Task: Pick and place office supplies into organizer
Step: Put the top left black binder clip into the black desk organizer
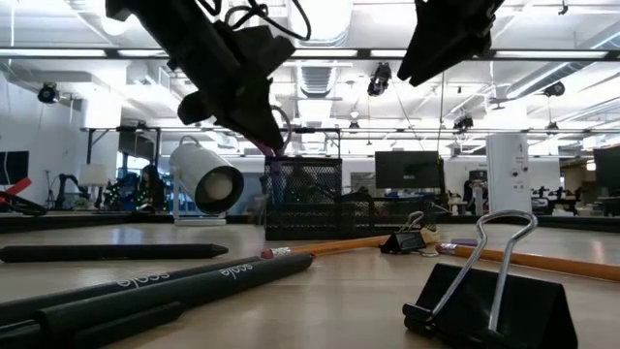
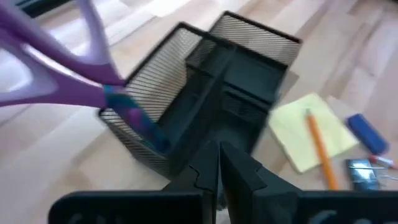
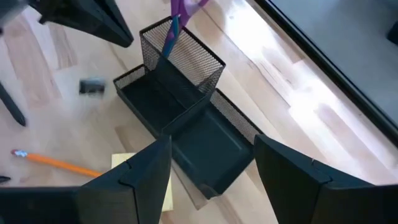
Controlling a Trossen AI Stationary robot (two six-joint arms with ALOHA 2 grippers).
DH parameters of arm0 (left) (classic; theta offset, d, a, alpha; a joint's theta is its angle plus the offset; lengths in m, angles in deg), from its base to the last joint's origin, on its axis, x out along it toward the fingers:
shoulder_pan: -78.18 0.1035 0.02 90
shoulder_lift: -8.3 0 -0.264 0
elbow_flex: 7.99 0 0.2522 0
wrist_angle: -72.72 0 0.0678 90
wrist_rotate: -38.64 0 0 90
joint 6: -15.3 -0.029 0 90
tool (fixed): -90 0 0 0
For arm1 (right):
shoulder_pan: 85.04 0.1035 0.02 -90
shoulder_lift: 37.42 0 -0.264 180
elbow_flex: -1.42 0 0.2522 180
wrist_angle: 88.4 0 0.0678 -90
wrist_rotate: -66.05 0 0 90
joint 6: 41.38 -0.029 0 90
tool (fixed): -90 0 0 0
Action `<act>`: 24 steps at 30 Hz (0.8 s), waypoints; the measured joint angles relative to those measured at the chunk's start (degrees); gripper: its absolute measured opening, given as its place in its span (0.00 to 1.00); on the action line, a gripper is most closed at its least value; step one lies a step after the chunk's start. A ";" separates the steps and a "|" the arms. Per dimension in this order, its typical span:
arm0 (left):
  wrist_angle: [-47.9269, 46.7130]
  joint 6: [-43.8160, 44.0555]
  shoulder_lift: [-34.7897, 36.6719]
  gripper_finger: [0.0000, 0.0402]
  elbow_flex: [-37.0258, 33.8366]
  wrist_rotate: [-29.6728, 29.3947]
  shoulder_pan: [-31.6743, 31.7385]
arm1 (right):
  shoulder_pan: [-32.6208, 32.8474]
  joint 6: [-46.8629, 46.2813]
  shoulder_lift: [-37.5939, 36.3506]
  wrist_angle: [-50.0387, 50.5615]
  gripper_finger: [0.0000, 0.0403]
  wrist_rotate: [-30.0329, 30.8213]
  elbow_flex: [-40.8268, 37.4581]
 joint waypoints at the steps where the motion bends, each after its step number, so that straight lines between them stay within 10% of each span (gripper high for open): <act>1: 0.17 -0.28 0.00 0.00 -0.18 -0.04 0.52 | 0.00 -0.17 -0.02 0.01 0.55 0.01 0.00; 8: 0.17 -0.20 0.50 0.00 -1.28 3.04 1.87 | 0.00 -0.55 0.37 0.36 0.55 -0.81 -0.11; 15: 0.48 1.80 -0.02 0.01 -3.69 27.35 -1.43 | 0.09 -2.26 0.37 2.91 0.55 -3.38 -0.13; 24: 0.28 7.35 2.13 0.35 -3.78 31.36 2.45 | 0.11 -2.52 0.68 3.16 0.55 -3.53 -0.35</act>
